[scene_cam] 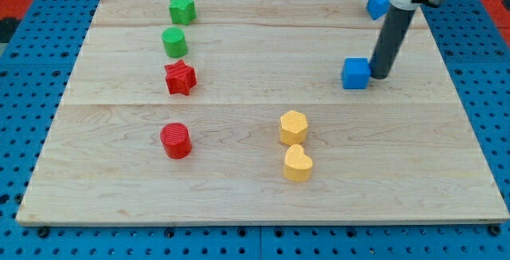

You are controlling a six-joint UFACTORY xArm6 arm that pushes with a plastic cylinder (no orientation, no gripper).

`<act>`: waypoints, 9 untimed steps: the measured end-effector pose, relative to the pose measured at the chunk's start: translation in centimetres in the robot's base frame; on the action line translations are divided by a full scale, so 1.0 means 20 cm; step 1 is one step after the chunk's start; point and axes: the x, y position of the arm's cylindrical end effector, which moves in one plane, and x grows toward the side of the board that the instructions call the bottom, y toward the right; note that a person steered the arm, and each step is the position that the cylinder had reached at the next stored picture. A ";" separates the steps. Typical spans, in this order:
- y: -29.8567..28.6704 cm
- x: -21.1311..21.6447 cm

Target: Place the blue cube diagonal to the triangle

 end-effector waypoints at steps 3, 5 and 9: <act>-0.37 0.00; 0.06 -0.07; 0.88 -0.87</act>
